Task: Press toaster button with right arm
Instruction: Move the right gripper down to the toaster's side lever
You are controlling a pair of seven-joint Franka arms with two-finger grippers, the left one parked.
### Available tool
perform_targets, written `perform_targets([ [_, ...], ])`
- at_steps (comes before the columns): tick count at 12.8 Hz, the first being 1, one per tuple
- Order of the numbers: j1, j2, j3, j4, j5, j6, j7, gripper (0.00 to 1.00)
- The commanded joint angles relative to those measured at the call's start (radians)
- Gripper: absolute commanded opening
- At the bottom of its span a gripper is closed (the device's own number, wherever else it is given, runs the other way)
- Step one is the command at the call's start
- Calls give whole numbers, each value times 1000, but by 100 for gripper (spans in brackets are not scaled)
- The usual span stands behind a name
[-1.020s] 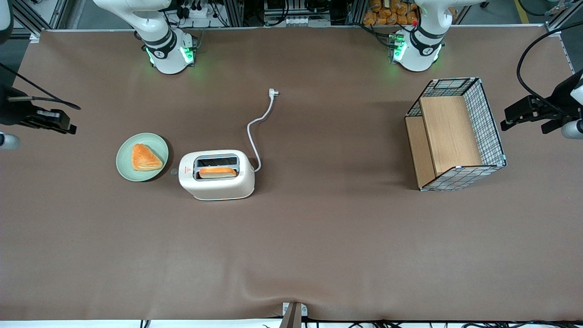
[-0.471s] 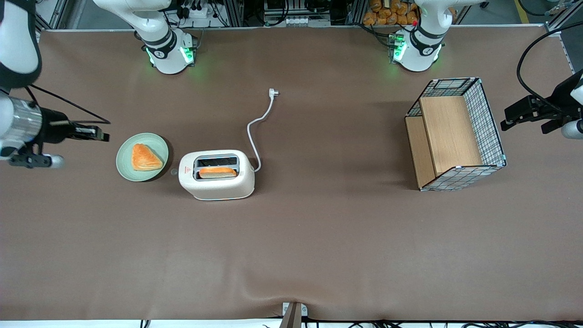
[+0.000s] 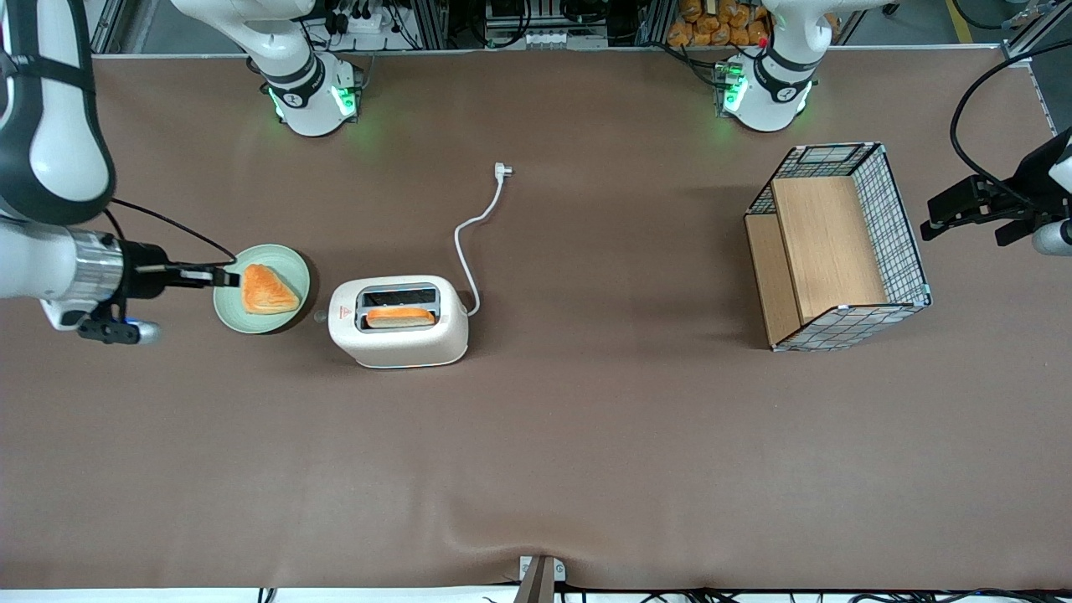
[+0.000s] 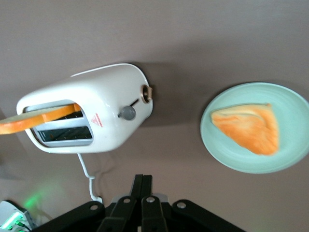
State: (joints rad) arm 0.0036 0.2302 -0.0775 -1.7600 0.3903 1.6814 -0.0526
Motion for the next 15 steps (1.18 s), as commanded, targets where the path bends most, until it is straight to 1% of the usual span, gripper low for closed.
perform_targets([
  [1, 21, -3, 2, -75, 44, 108, -75, 0],
  [3, 44, 15, 4, -76, 59, 138, -76, 0],
  [5, 44, 43, 4, -76, 111, 144, -99, 0],
  [8, 45, 55, 8, -117, 136, 201, -170, 0],
  [10, 45, 67, 9, -122, 160, 225, -176, 0],
  [13, 62, 86, 16, -128, 166, 258, -176, 0],
  [15, 64, 87, 16, -141, 191, 264, -176, 0],
])
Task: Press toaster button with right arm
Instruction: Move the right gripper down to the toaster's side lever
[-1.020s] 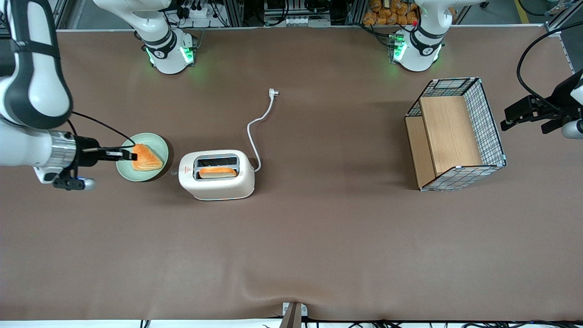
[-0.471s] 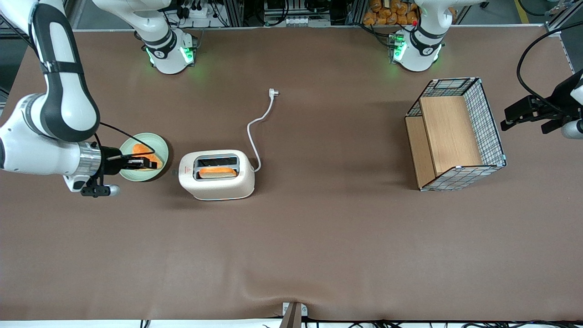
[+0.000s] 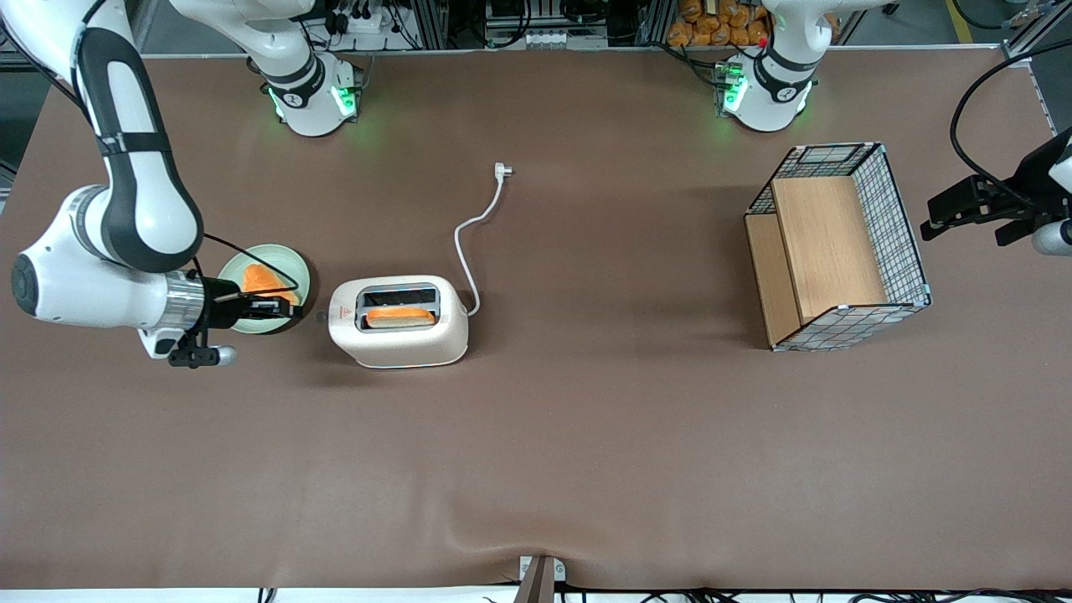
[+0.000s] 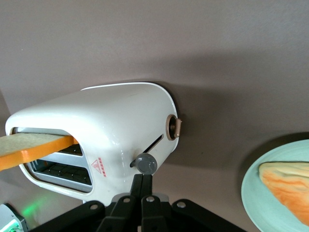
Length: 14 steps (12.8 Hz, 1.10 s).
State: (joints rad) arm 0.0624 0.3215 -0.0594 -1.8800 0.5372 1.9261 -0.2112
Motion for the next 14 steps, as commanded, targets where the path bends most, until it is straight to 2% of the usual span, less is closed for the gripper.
perform_targets([
  [1, 13, 1, -2, -21, 46, 31, -17, 0],
  [14, 20, 47, -2, -21, 52, 57, -19, 0],
])
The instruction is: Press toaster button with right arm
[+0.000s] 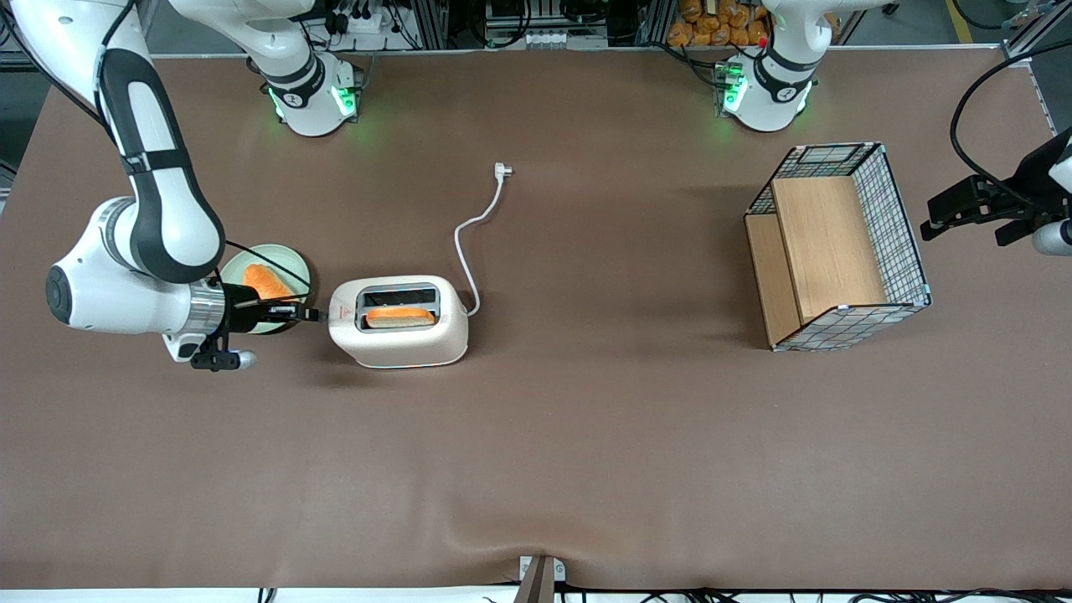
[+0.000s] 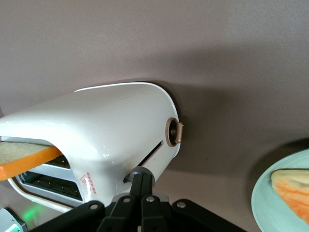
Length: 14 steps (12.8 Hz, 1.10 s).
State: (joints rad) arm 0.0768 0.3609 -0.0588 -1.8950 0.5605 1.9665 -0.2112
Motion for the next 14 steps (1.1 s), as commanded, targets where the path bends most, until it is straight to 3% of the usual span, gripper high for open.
perform_targets([
  [1, 6, 9, -3, -6, 29, 18, -20, 0],
  [14, 8, 44, 1, -27, 39, 78, -71, 0],
])
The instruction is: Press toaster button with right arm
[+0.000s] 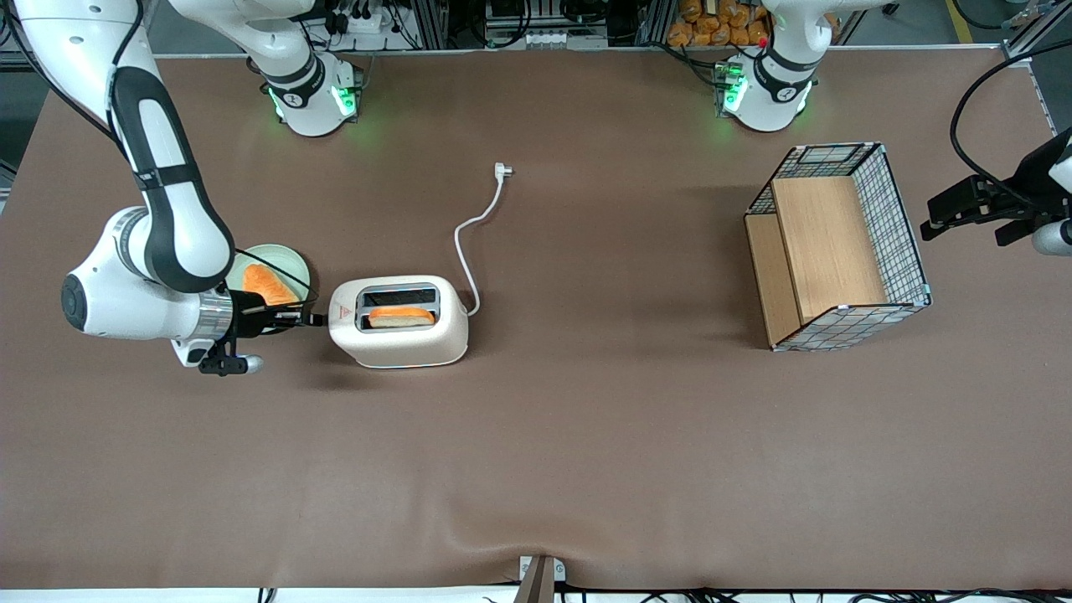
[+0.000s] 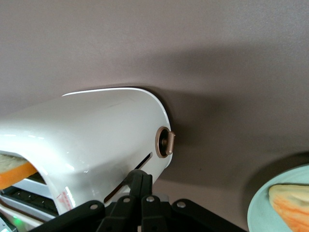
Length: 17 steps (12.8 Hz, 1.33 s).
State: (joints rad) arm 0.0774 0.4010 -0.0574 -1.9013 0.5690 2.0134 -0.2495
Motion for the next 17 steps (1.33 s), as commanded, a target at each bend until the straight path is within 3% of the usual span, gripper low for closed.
perform_targets([
  [1, 7, 6, -1, -21, 31, 34, -33, 0],
  [17, 7, 70, 21, -55, 71, 157, -114, 0],
])
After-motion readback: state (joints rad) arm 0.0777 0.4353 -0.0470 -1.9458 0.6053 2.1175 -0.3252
